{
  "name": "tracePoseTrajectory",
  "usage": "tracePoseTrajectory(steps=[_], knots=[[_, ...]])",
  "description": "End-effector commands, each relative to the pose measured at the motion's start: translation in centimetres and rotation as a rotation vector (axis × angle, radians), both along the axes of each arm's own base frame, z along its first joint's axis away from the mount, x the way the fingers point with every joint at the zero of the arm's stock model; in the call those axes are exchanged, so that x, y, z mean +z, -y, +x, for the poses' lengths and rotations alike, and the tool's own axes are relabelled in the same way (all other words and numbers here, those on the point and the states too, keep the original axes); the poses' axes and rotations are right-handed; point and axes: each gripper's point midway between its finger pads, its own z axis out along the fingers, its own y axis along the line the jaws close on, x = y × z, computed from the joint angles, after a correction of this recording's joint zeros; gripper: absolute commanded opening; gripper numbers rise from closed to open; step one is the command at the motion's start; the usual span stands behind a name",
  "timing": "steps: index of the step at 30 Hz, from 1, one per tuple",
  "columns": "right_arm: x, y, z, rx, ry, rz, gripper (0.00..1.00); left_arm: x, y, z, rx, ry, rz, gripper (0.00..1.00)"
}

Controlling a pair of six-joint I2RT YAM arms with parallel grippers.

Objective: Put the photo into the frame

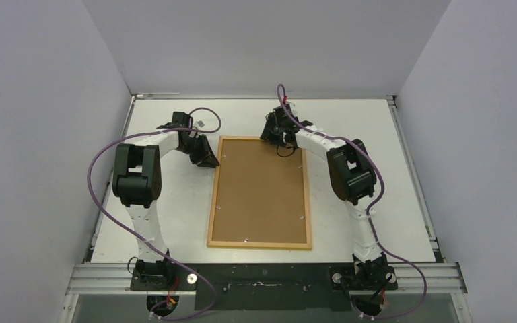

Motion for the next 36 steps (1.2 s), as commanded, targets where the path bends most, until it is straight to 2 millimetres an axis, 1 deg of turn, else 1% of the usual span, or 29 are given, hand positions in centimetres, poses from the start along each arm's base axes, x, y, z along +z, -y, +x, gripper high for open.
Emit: tracePoseTrajectory(steps=[1,6,11,13,15,16,18,21,23,24,27,28,31,32,33,34,36], knots=[[-1.4,3.2,-0.3,-0.040,-0.003,-0.172,0.48,-3.2,-1.1,-2.5,-0.016,-0.105,0.075,0.16],[-1.0,3.3,-0.2,-0.033,0.012,-0.192,0.48,-3.3,-1.1,-2.5,-0.016,-0.105,0.077,0.16],[0.6,3.0,0.1,-0.026,0.040,-0.173,0.48,-3.1,-1.2,-2.5,-0.015,-0.104,0.080,0.16],[2.1,2.4,0.3,-0.016,0.055,-0.130,0.49,-2.8,-1.1,-2.4,-0.013,-0.102,0.078,0.16],[4.6,1.2,0.2,0.011,0.078,-0.051,0.49,-2.3,-1.1,-2.2,-0.013,-0.094,0.076,0.17],[6.1,1.1,0.1,0.010,0.098,-0.033,0.50,-1.8,-1.2,-1.9,-0.010,-0.081,0.073,0.17],[8.2,1.2,-0.3,-0.001,0.126,-0.027,0.51,-0.9,-1.0,-1.4,-0.005,-0.064,0.054,0.20],[10.1,2.5,-1.0,-0.034,0.131,-0.049,0.52,1.0,-0.9,-0.2,0.009,-0.029,0.009,0.24],[10.7,3.5,-1.7,-0.053,0.130,-0.085,0.52,2.3,-1.0,0.5,0.019,-0.002,-0.014,0.26],[10.5,4.0,-2.2,-0.060,0.121,-0.101,0.52,3.0,-1.1,0.9,0.026,0.015,-0.022,0.27],[11.0,4.7,-3.7,-0.065,0.113,-0.132,0.52,4.9,-1.6,1.6,0.047,0.055,-0.041,0.29],[10.7,4.8,-4.3,-0.062,0.105,-0.147,0.52,5.4,-2.0,1.8,0.057,0.067,-0.042,0.30],[10.8,3.9,-6.1,-0.031,0.100,-0.182,0.53,6.8,-3.1,1.7,0.089,0.097,-0.034,0.32],[10.8,3.2,-6.6,-0.016,0.102,-0.189,0.53,7.4,-3.3,1.7,0.097,0.114,-0.031,0.32],[10.9,2.4,-7.2,0.005,0.105,-0.195,0.53,7.7,-3.6,1.5,0.106,0.122,-0.017,0.32],[11.0,1.4,-7.8,0.028,0.108,-0.199,0.53,8.1,-4.8,1.5,0.139,0.138,-0.001,0.33],[11.1,-0.8,-9.0,0.080,0.116,-0.208,0.53,8.8,-6.5,1.3,0.188,0.165,0.036,0.34]])
